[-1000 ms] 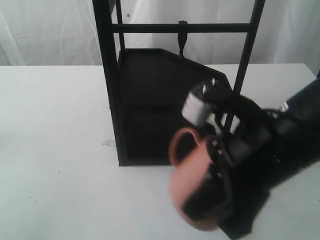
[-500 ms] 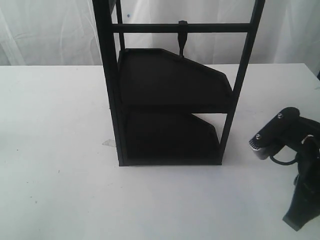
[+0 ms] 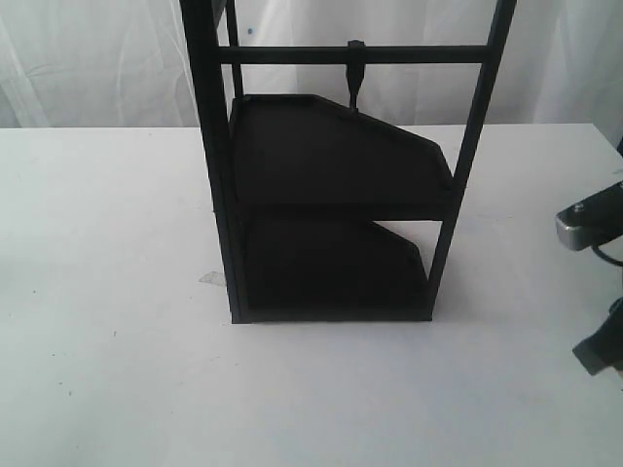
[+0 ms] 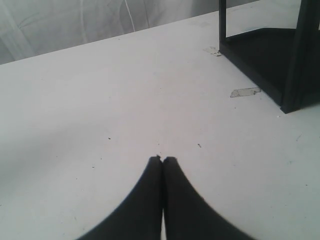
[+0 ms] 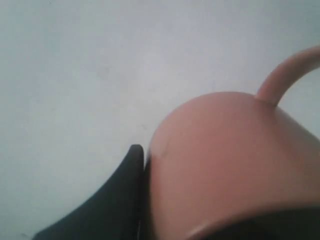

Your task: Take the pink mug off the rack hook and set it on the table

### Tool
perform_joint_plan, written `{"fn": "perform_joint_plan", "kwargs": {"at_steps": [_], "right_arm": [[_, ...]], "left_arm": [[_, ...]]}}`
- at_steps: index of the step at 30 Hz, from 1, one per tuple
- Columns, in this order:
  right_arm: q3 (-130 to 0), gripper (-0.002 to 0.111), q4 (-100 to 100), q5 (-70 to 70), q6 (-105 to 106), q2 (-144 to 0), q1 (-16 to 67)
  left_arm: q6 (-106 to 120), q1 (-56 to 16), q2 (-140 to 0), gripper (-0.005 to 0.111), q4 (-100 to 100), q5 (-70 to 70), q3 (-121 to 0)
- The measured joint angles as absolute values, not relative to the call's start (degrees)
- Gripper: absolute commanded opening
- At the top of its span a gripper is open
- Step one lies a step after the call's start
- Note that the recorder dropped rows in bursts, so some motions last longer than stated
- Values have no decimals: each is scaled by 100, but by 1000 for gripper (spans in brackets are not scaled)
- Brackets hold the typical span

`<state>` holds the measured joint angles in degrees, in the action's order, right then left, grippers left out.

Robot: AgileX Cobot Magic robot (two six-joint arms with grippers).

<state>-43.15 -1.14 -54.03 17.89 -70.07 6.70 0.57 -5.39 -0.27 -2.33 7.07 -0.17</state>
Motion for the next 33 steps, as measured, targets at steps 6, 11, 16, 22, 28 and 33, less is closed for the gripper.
{"fn": "perform_joint_plan", "kwargs": {"at_steps": [6, 11, 16, 22, 28, 33], "right_arm": [[-4487, 0, 601, -5351, 2296, -7670, -286], [-4487, 0, 566, -5091, 2305, -8127, -468], [-4487, 0, 304, -4922, 2142, -8341, -484], [-4487, 0, 169, -4899, 1882, -8366, -900], [-4232, 0, 205, -4862, 1697, -8342, -1474], [-4033, 0, 118, -4596, 1356, -8259, -1788]], "left_arm": [[57, -539, -27, 0, -233, 707, -17], [57, -539, -27, 0, -233, 707, -17], [57, -539, -27, 0, -233, 707, -17], [57, -539, -27, 0, -233, 707, -17], [57, -539, -27, 0, -233, 707, -17], [57, -539, -27, 0, -233, 707, -17]]}}
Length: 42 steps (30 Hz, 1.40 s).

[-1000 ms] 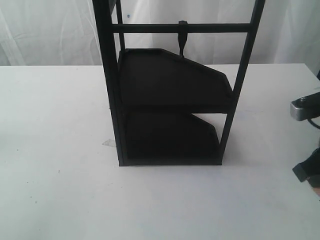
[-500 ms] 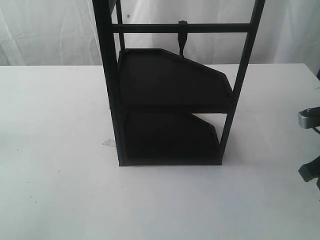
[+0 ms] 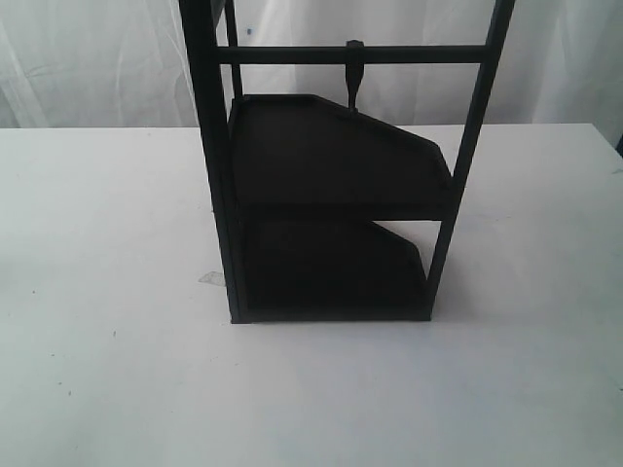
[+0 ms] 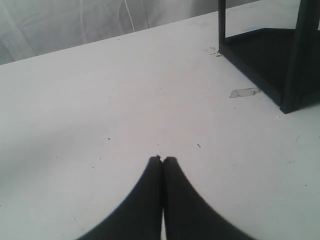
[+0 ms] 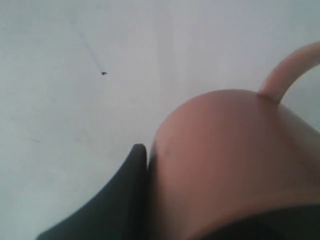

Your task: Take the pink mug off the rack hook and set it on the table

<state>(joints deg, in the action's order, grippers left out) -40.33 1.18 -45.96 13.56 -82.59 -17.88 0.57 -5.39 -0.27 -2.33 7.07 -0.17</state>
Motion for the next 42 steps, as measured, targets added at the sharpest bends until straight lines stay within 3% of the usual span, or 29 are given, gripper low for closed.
{"fn": "perform_joint_plan", "kwargs": {"at_steps": [42], "right_arm": [[-4013, 0, 265, -4008, 1286, -8978, -1841]], "left_arm": [[57, -539, -27, 0, -233, 707, -17]]}}
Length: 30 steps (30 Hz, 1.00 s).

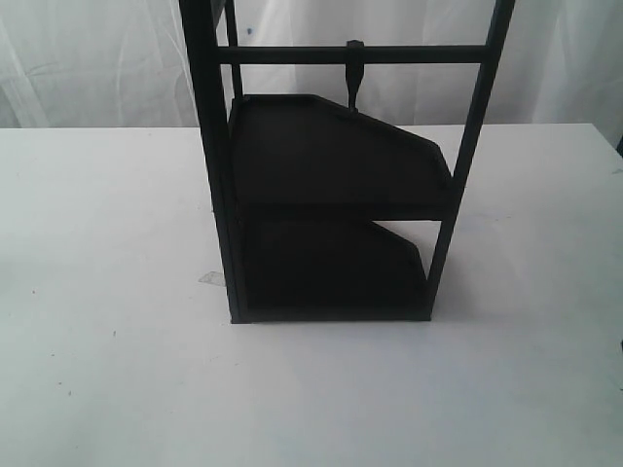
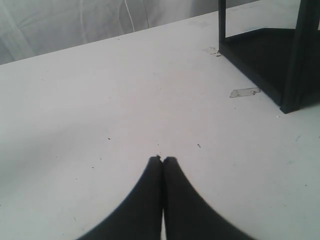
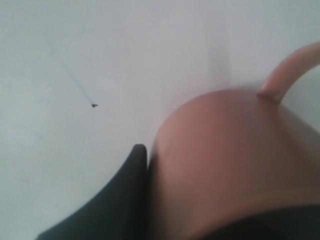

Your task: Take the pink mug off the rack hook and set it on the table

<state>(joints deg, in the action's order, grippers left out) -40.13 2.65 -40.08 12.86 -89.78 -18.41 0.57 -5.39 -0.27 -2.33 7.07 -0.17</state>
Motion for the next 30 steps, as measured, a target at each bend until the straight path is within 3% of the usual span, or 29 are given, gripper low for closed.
{"fn": "perform_joint_plan", "kwargs": {"at_steps": [11, 20, 30], "right_arm": [[-4013, 0, 265, -4004, 1296, -8978, -1841], [-4013, 29, 269, -3965, 1296, -8978, -1841], [-4013, 30, 269, -3870, 1296, -8857, -1841]], "left_arm": [[57, -539, -27, 0, -233, 707, -17], [57, -539, -27, 0, -233, 707, -17], [57, -539, -27, 0, -233, 707, -17]]}}
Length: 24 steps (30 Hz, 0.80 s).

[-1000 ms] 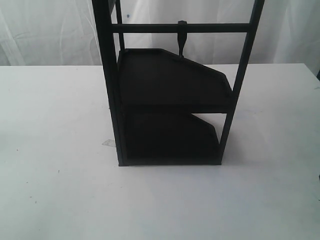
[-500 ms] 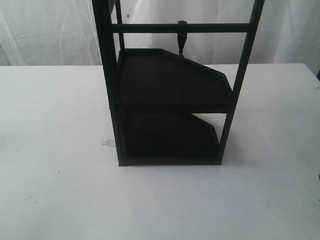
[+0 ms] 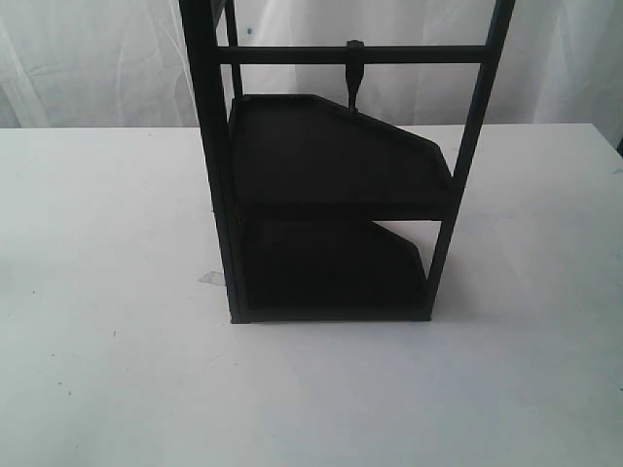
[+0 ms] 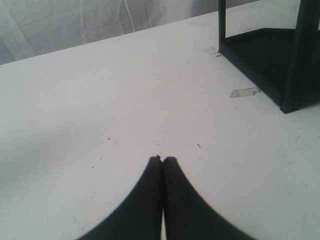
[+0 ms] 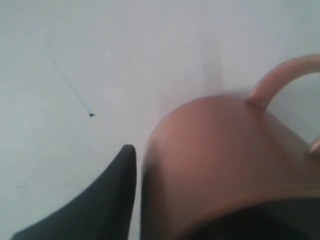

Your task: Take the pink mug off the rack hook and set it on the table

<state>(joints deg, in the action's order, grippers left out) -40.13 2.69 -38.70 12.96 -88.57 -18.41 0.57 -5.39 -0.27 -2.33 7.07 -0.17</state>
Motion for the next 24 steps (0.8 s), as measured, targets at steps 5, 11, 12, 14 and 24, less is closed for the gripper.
{"fn": "perform_joint_plan", "kwargs": {"at_steps": [5, 11, 12, 14, 24], "right_arm": [[-4013, 30, 269, -3883, 1296, -8857, -1841], [-4013, 3, 269, -3950, 1296, -8857, -1841], [-4004, 0, 278, -3959, 1307, -8857, -1841], [-3999, 0, 278, -3959, 1331, -8842, -1841], [-3999, 0, 368, -4064, 1417, -8756, -1829]], "left_arm": [[57, -539, -27, 0, -233, 707, -17], [57, -539, -27, 0, -233, 707, -17], [57, -539, -27, 0, -233, 707, -17], [57, -539, -27, 0, -233, 707, -17], [57, -539, -27, 0, -233, 707, -17]]}}
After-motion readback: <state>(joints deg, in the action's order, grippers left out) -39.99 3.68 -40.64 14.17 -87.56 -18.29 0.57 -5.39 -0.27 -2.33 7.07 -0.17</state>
